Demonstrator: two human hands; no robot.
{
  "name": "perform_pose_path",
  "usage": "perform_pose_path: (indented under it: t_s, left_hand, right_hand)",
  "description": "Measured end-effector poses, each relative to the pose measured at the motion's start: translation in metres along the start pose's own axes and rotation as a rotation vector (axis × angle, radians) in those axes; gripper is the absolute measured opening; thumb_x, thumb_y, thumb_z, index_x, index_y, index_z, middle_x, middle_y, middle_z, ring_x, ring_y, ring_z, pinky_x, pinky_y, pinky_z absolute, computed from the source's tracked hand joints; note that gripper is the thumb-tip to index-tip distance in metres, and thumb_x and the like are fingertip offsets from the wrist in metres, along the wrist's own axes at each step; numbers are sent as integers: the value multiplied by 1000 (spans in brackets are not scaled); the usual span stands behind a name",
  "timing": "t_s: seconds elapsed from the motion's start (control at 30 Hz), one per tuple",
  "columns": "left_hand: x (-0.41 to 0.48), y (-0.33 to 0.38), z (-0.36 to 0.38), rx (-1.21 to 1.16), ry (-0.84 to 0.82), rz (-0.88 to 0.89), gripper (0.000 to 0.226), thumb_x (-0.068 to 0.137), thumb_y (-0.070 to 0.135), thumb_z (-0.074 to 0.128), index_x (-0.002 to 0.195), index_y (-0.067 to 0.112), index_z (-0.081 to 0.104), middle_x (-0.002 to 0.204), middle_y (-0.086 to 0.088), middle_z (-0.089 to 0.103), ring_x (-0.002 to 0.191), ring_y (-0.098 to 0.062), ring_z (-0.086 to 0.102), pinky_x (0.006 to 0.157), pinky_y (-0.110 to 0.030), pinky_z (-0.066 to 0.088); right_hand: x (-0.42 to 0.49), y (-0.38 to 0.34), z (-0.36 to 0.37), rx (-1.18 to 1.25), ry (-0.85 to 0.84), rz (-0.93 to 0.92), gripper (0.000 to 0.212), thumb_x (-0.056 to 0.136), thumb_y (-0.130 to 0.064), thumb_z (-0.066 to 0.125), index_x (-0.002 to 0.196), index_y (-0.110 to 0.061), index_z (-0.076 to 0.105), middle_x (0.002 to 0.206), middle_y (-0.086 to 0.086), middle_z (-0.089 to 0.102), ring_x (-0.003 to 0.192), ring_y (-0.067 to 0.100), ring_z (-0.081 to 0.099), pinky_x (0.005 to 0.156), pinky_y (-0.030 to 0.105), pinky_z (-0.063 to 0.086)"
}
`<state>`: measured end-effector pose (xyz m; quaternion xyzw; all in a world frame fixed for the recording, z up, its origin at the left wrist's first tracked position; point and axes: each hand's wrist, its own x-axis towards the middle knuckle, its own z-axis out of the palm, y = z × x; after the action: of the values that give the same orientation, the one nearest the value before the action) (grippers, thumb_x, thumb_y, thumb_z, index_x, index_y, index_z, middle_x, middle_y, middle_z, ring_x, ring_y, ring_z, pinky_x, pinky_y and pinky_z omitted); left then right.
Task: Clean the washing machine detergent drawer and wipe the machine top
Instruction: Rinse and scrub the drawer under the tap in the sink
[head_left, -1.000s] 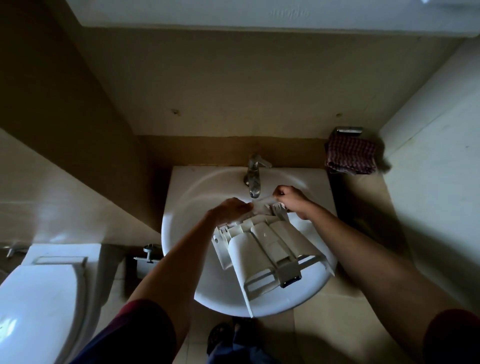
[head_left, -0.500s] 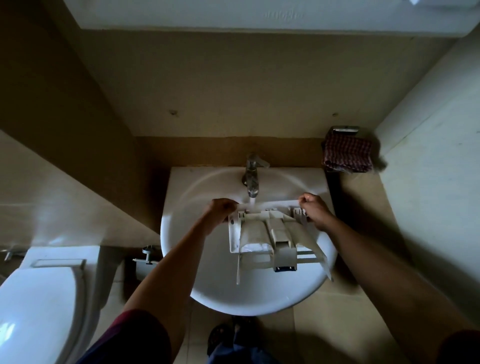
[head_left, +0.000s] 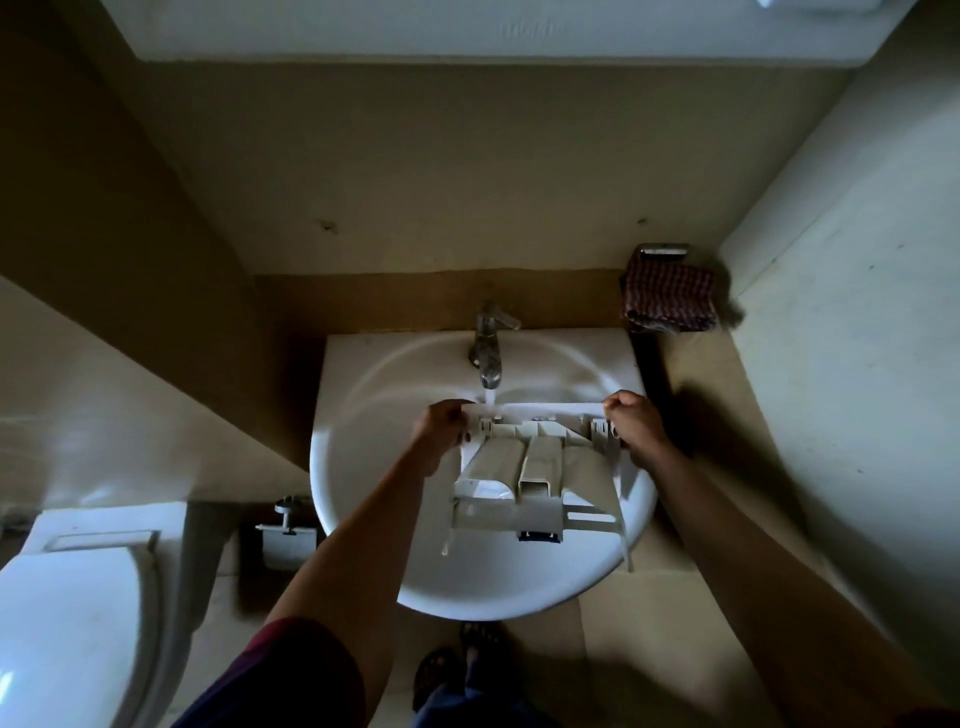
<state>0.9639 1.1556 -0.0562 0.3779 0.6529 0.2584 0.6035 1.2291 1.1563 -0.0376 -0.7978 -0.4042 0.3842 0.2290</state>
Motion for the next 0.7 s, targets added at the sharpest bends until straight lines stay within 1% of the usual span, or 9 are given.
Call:
perform_pose_path:
  t_s: [0.13,0.2,0.33,0.4,0.47,0.5,0.57,0.63,0.7]
  left_hand:
    - [-3,6,1,-5,-15,16,32,93,-11,42,121,-6,57,93,-21,58,68,-19,50,67,-29,42]
    - [-5,8,3,-11,-22,7,33,93,-12,42,122,-7,56,92,-21,58,67,-19,50,65,-28,41]
    - [-6,9,6,-1,-32,4,32,92,-12,45,122,-7,56,73,-12,55,59,-14,47,60,-24,37]
    - [-7,8,5,18,-23,-13,29,93,-8,47,120,-5,58,70,-10,53,59,-14,45,59,-23,36]
    - [-6,5,2,16,-15,-33,25,94,-4,48,116,-5,60,71,-10,53,65,-17,48,61,-24,38]
    - [-7,4,-1,2,-12,-46,22,95,-3,48,112,-4,61,75,-11,55,71,-20,51,65,-25,42]
    - [-7,-2,-9,-25,7,-69,17,96,1,49,107,-2,62,90,-17,58,87,-25,54,79,-35,49]
    - [-7,-8,-20,-33,56,-87,21,96,6,53,114,-1,61,99,-19,60,92,-27,57,90,-43,50]
    - [-9,-12,-33,-63,100,-93,24,94,8,56,117,2,60,101,-18,61,89,-26,60,84,-41,53]
  right_hand:
    - [-7,6,-1,35,10,24,18,90,-13,46,81,-16,61,64,2,50,59,18,45,50,20,28]
    - [-8,9,-3,46,23,27,19,90,-12,46,80,-15,61,61,3,48,54,15,42,48,20,26]
    - [-9,15,-4,82,43,37,19,90,-11,46,76,-14,58,64,8,49,54,17,41,50,22,27]
    - [-10,16,-3,97,46,49,19,89,-12,47,74,-14,58,64,8,50,56,18,43,50,22,29]
    - [-10,14,1,106,36,58,19,89,-13,47,73,-14,58,63,6,50,57,18,45,51,22,30]
    - [-10,12,3,110,28,60,20,89,-13,48,71,-14,57,63,6,50,57,18,45,51,22,31]
    - [-11,6,10,115,11,52,21,88,-13,49,69,-14,57,64,6,52,56,18,46,50,21,31]
    - [-11,-3,19,116,-7,33,18,88,-14,51,72,-16,59,65,5,54,56,17,48,49,21,32]
    - [-11,-14,30,117,-31,19,17,89,-16,52,74,-15,60,66,4,54,58,16,48,50,22,33]
